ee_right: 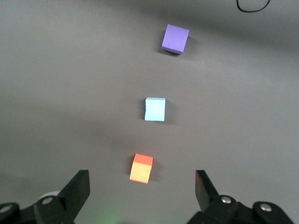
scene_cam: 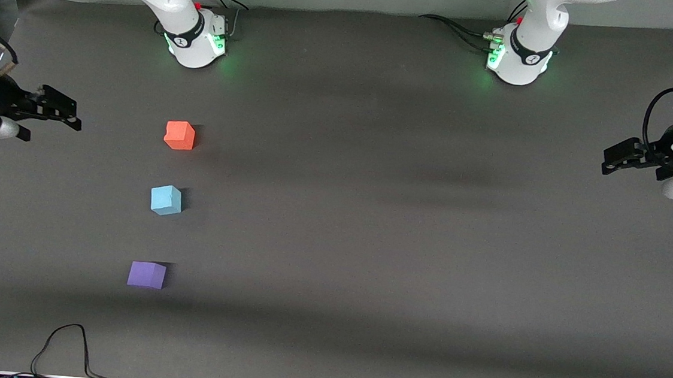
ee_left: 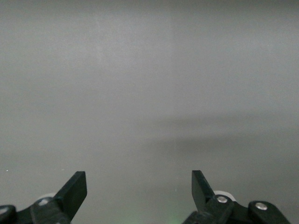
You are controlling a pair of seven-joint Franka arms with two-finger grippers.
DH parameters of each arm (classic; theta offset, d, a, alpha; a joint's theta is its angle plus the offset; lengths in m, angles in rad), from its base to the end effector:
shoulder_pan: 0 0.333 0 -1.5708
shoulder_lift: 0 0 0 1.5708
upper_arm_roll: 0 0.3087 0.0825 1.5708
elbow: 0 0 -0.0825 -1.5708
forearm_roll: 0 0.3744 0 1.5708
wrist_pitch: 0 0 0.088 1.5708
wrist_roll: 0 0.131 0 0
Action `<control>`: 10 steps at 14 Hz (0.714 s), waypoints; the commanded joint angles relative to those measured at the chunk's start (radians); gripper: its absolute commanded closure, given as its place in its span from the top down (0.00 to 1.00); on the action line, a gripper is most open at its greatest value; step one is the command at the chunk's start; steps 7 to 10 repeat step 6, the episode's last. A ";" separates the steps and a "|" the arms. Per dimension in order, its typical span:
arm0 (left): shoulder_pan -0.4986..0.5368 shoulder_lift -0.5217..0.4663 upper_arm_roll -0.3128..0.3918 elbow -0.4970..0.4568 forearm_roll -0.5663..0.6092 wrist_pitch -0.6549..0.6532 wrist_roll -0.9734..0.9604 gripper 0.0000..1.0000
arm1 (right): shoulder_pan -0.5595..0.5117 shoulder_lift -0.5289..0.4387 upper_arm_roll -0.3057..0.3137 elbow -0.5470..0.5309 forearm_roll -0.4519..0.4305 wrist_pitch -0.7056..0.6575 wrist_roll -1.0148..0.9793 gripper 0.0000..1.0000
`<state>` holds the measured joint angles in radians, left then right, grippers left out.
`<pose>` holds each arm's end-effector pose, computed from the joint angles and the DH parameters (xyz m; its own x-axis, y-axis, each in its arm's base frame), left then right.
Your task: Place blue block between orange and purple blocks
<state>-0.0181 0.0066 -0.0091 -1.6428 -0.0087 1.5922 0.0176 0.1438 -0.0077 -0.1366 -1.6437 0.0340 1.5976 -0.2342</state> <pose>0.5444 -0.0159 0.5582 0.9974 -0.0446 -0.0570 -0.0441 -0.9990 0.0097 0.5420 0.0080 0.5660 0.9708 0.2381 -0.0293 0.2367 -0.9706 -0.0430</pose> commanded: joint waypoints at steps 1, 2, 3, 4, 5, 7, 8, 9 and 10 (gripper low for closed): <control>0.001 -0.011 -0.002 -0.014 0.007 0.015 0.012 1.00 | 0.005 -0.112 0.003 -0.168 -0.016 0.076 0.039 1.00; 0.001 -0.010 -0.002 -0.014 0.007 0.015 0.012 1.00 | 0.005 -0.117 0.000 -0.171 -0.016 0.076 0.044 1.00; 0.001 -0.010 -0.002 -0.014 0.007 0.015 0.012 1.00 | 0.005 -0.120 -0.014 -0.174 -0.014 0.076 0.045 1.00; 0.001 -0.011 -0.002 -0.014 0.007 0.015 0.012 1.00 | 0.004 -0.118 -0.017 -0.176 -0.013 0.076 0.049 1.00; 0.001 -0.011 -0.002 -0.014 0.007 0.015 0.012 1.00 | 0.004 -0.118 -0.020 -0.176 -0.010 0.076 0.077 1.00; 0.001 -0.011 -0.002 -0.014 0.007 0.015 0.012 1.00 | 0.005 -0.118 -0.018 -0.176 -0.008 0.076 0.110 1.00; 0.001 -0.011 -0.002 -0.014 0.007 0.015 0.012 1.00 | 0.005 -0.118 -0.018 -0.176 -0.008 0.076 0.110 1.00; 0.001 -0.011 -0.002 -0.014 0.007 0.015 0.012 1.00 | 0.005 -0.118 -0.018 -0.176 -0.008 0.076 0.110 1.00; 0.001 -0.011 -0.002 -0.014 0.007 0.015 0.012 1.00 | 0.005 -0.118 -0.018 -0.176 -0.008 0.076 0.110 1.00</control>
